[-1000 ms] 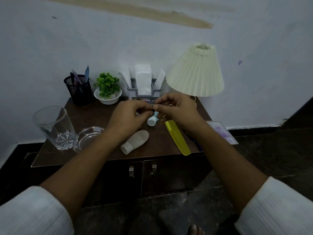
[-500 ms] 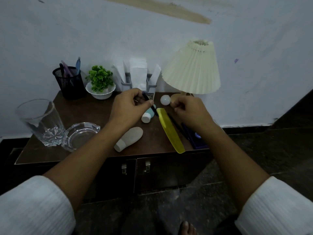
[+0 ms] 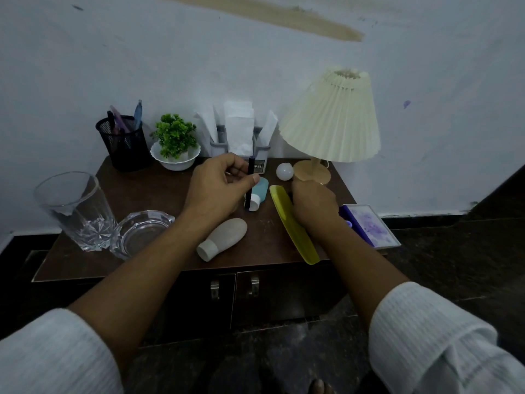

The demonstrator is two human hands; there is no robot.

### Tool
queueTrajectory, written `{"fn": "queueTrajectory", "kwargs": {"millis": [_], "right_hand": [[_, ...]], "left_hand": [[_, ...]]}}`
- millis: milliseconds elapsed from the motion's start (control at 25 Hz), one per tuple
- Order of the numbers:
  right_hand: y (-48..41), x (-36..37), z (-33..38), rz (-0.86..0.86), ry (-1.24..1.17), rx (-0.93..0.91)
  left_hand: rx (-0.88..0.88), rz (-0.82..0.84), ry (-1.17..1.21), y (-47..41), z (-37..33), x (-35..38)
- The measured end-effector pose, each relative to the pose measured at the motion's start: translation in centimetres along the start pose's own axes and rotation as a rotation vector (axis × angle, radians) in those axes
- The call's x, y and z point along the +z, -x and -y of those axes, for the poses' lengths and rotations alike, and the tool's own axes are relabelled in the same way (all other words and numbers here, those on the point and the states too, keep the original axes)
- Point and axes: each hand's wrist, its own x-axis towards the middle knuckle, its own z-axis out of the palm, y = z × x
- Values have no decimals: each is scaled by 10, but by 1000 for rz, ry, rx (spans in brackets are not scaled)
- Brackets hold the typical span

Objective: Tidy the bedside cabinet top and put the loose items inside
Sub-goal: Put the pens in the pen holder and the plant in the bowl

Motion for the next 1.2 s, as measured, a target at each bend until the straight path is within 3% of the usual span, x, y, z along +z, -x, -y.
{"fn": "queueTrajectory", "kwargs": {"millis": [160, 320, 400, 520, 640, 960, 1200], "right_hand": [[-1, -8, 5, -46, -53, 45], [6, -32, 25, -240, -232, -54], [10, -44, 34, -295, -550, -107], [15, -58, 42, -157, -1180, -92], [19, -63, 46, -99, -1491, -91], [5, -72, 94, -143, -1627, -139], [-50, -93, 151, -155, -1526, -238]], "left_hand": [[-15, -2, 16, 0, 0, -4], [0, -13, 21, -5, 0, -12], [22, -30, 72, -6, 0, -20], [36, -77, 128, -6, 2, -36], [12, -116, 202, -6, 6, -55], [13, -257, 237, -12, -7, -114], [25, -394, 118, -47, -13, -187]]}}
